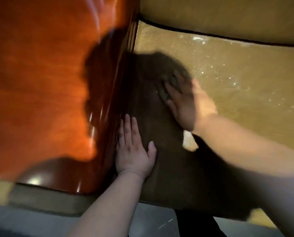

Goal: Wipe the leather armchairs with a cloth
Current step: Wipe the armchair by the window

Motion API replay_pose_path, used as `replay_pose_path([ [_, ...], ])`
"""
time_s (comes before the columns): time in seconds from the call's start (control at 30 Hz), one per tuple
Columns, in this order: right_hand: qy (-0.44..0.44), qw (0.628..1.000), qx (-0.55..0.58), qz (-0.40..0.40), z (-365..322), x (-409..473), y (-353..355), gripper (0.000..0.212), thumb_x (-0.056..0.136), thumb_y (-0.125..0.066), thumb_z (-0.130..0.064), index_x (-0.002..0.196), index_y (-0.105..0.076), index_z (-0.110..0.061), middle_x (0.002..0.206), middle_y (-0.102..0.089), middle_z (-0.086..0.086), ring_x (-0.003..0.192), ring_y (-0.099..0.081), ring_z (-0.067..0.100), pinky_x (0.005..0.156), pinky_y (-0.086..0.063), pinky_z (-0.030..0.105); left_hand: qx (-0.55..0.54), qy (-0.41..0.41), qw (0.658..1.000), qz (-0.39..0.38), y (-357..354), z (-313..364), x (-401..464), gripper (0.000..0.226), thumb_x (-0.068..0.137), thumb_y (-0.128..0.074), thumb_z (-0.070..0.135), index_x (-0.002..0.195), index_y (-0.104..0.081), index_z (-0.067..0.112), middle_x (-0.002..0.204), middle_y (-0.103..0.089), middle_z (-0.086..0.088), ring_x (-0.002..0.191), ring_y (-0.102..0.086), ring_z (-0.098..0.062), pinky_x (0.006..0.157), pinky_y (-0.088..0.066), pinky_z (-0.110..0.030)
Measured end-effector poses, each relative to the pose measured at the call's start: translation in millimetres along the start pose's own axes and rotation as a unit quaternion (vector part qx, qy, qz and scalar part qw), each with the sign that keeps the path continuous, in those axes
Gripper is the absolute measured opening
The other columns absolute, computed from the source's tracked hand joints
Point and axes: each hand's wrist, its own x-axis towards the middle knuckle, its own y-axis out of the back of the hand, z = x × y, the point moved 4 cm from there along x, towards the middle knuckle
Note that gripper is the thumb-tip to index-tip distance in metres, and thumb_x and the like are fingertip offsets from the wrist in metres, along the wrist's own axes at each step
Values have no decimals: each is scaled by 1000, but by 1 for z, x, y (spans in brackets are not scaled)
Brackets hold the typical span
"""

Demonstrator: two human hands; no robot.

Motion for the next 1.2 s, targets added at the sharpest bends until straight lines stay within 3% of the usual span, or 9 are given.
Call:
replay_pose_path([
  [0.1, -145, 988, 48, 10, 18, 17, 10, 63, 105, -38, -43, 165, -23, -29, 175, -3, 6, 160, -1, 36, 130, -2, 42, 3, -1, 1000, -26, 9, 1, 1, 92, 93, -19, 63, 166, 18, 20, 174, 26, 1, 160, 17, -17, 128, 7, -36],
  [0.33, 154, 987, 45, 4, -44, -37, -4, 44, 97, -69, -25, 138, -67, -10, 157, -45, 23, 145, -42, 46, 120, -33, 59, -42, 7, 999, -20, 24, 17, 37, 90, 95, -19, 60, 167, 16, 17, 174, 26, 0, 162, 14, -18, 127, 12, -32],
  [0.43, 71, 994, 39, 70, -22, 14, 0, 44, 97, -64, -17, 139, -64, -1, 153, -46, 30, 143, -41, 53, 118, -28, 63, -15, -3, 1000, -5, 15, 17, 41, 93, 92, -16, 61, 166, 18, 16, 175, 23, -2, 162, 17, -18, 129, 11, -35],
  [0.57, -73, 996, 44, 26, -24, 48, 0, 58, 107, -40, -33, 162, -34, -14, 171, -14, 19, 159, -10, 36, 129, -7, 45, -28, -16, 999, 5, 14, 15, 39, 93, 93, -22, 60, 165, 18, 17, 175, 20, 0, 162, 14, -18, 129, 9, -36],
  [0.77, 146, 986, 75, -9, -70, -5, -3, 43, 104, -60, -27, 144, -61, -11, 161, -40, 16, 151, -35, 41, 124, -26, 53, -29, -28, 999, -10, 22, 20, 39, 94, 90, -14, 57, 165, 17, 10, 174, 23, -8, 162, 18, -21, 125, 21, -33],
  [0.87, 87, 995, 41, 30, -34, 49, 2, 46, 102, -56, -17, 145, -57, 0, 158, -42, 25, 149, -34, 47, 123, -19, 57, -40, -17, 999, -2, 20, 19, 40, 95, 92, -24, 58, 168, 5, 10, 177, 14, -8, 163, 11, -21, 130, 10, -35],
  [1.0, -3, 999, 13, 30, -36, 76, -1, 55, 107, -44, -30, 160, -39, -15, 169, -25, 16, 158, -16, 39, 127, -6, 51, -37, -23, 999, 6, 21, 20, 40, 94, 93, -27, 57, 168, 5, 10, 177, 13, -8, 162, 12, -20, 128, 16, -32],
  [1.1, 120, 990, 70, 25, -66, 38, -6, 45, 100, -63, -26, 144, -63, -15, 160, -44, 17, 149, -35, 46, 121, -26, 59, -43, -32, 999, -5, 23, 22, 40, 93, 91, -24, 56, 165, 10, 10, 175, 17, -8, 161, 14, -20, 125, 23, -29],
  [1.2, 259, 965, 32, -38, -55, 43, -4, 45, 97, -68, -24, 139, -66, -10, 155, -48, 21, 144, -42, 50, 116, -34, 65, -54, -23, 998, 10, 22, 21, 40, 94, 92, -32, 54, 167, -5, 6, 176, 3, -12, 163, 1, -26, 129, 12, -33],
])
